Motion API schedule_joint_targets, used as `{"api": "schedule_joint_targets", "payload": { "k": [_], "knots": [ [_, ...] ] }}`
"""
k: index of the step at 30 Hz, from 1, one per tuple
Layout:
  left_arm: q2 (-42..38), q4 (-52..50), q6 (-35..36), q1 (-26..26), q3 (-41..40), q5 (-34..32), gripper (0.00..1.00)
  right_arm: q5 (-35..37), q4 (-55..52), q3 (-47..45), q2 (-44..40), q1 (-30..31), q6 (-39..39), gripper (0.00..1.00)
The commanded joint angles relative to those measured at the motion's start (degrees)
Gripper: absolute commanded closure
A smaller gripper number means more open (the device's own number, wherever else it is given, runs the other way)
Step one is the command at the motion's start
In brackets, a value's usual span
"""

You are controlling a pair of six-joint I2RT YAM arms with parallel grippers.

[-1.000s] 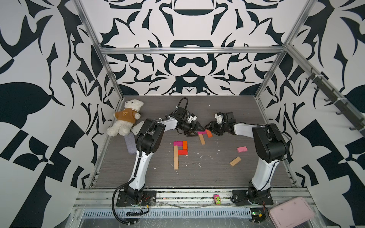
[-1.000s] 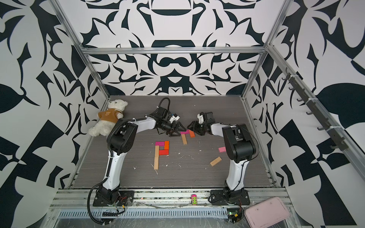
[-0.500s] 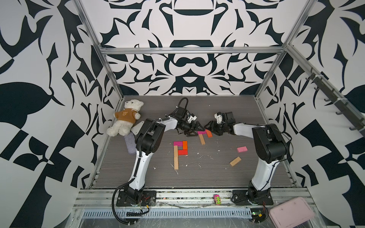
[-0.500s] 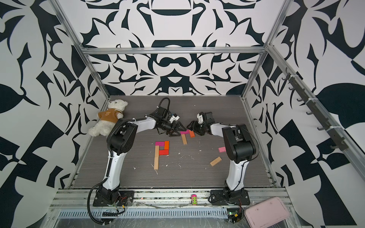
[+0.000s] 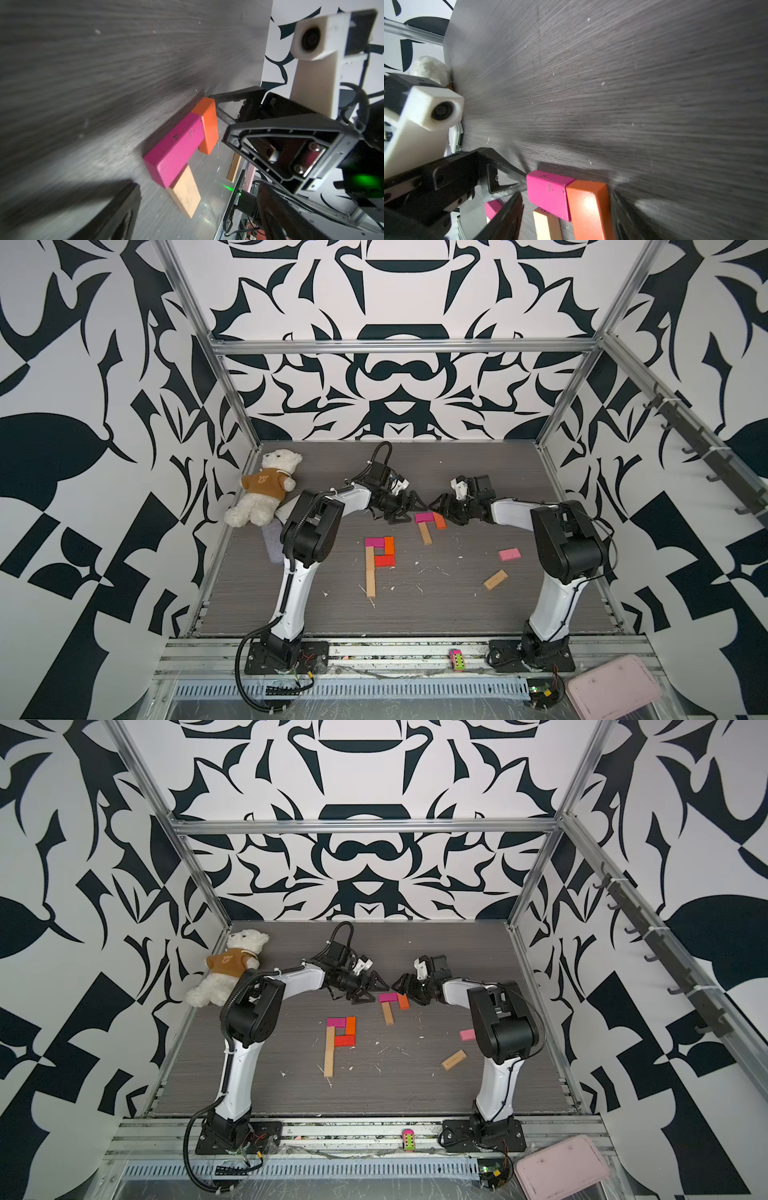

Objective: Assemble the letter p with building blocks
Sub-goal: Adjust the building block at the center of the board.

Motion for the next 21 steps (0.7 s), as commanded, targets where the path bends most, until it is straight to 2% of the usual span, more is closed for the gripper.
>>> {"api": "schedule_joint_targets", "payload": {
  "k": [1,6,21],
  "knots": [
    [-4.2,-3.8,0.2,1.8,1.7,-1.9,0.08,1.3,-7.9,0.2,0.6,-0.7,0.6,0.30],
    [-5.4,-5.7,0.9,2.1,3.6,-0.7,0.07,0.3,-8.0,0.1,0.0,-1.3,0.7,0.30],
    [0.0,-4.4,-0.7,-0.3,4.8,0.6,0.08,-2.2,-6.4,-1.3,-0.5,-1.3,1.6,0.30]
  ]
}}
